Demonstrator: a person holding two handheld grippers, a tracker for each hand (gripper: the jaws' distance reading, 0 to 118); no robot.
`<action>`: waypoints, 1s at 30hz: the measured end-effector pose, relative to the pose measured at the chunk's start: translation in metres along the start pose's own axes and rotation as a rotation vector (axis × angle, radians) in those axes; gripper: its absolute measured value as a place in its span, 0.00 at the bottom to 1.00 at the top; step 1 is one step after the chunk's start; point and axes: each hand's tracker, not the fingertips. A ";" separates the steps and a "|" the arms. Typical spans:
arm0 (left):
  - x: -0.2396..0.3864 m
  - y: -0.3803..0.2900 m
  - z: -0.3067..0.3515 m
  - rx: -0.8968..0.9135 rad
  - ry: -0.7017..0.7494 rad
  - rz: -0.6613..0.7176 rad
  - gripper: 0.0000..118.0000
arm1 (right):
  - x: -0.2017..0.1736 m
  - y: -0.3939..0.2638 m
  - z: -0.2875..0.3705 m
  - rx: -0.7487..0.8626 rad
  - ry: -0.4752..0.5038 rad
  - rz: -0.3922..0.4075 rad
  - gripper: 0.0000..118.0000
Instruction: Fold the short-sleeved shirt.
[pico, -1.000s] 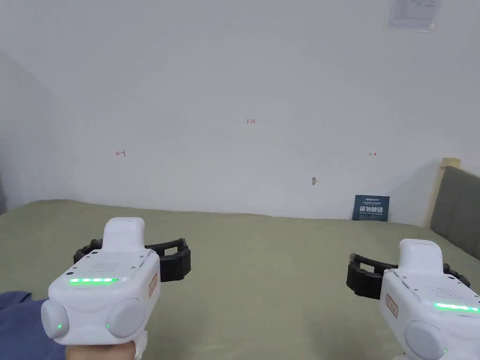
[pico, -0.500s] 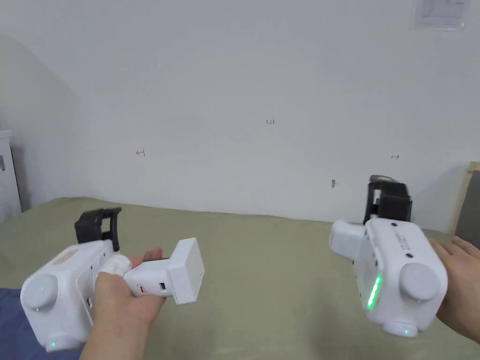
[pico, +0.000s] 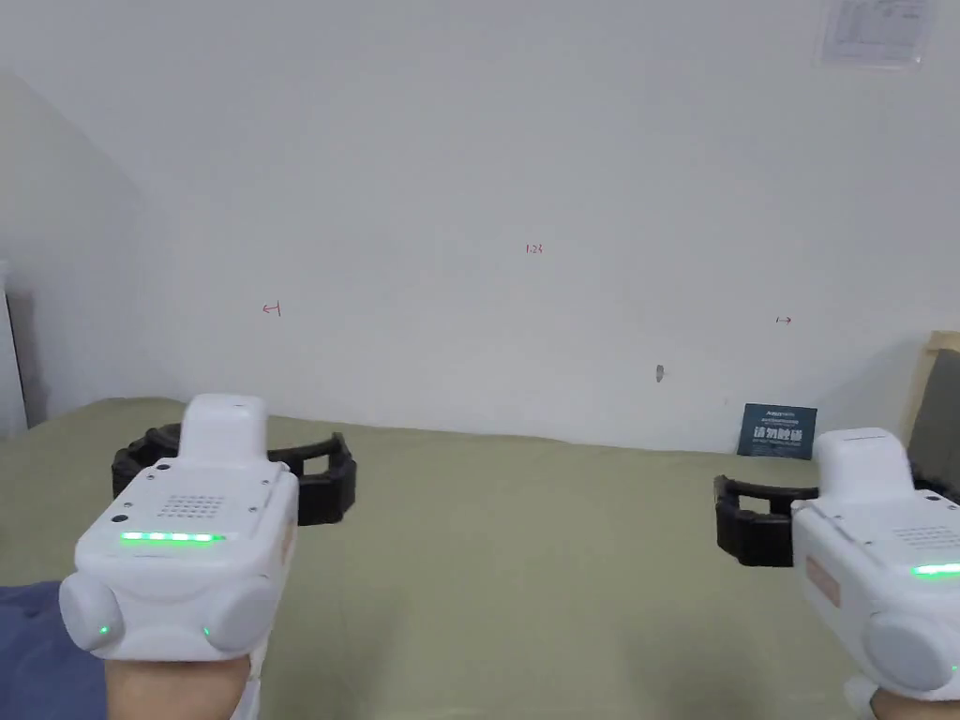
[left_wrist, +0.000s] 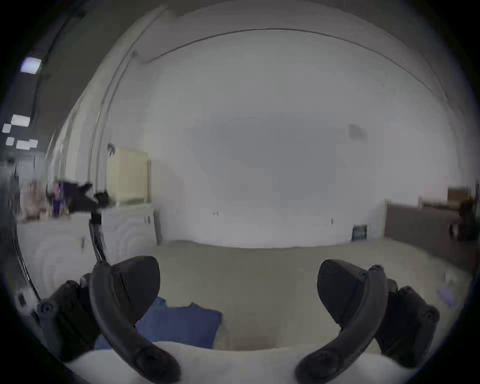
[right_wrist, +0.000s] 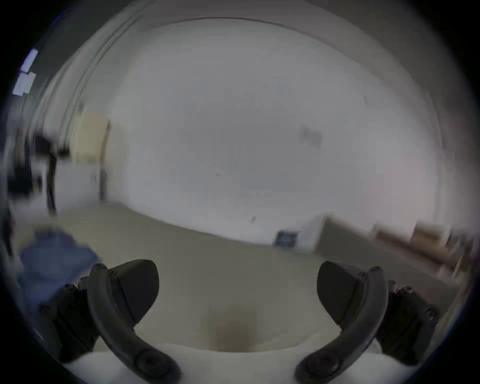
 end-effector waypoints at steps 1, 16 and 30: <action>0.004 -0.003 0.003 -0.009 -0.016 0.004 1.00 | 0.003 -0.005 0.001 -0.016 -0.016 -0.058 0.99; -0.001 -0.014 0.001 -0.090 -0.045 0.133 1.00 | -0.003 -0.005 0.008 -0.011 -0.101 -0.050 0.99; -0.019 -0.050 -0.007 -0.094 -0.034 0.221 0.00 | -0.014 -0.007 0.021 0.010 -0.103 -0.017 0.00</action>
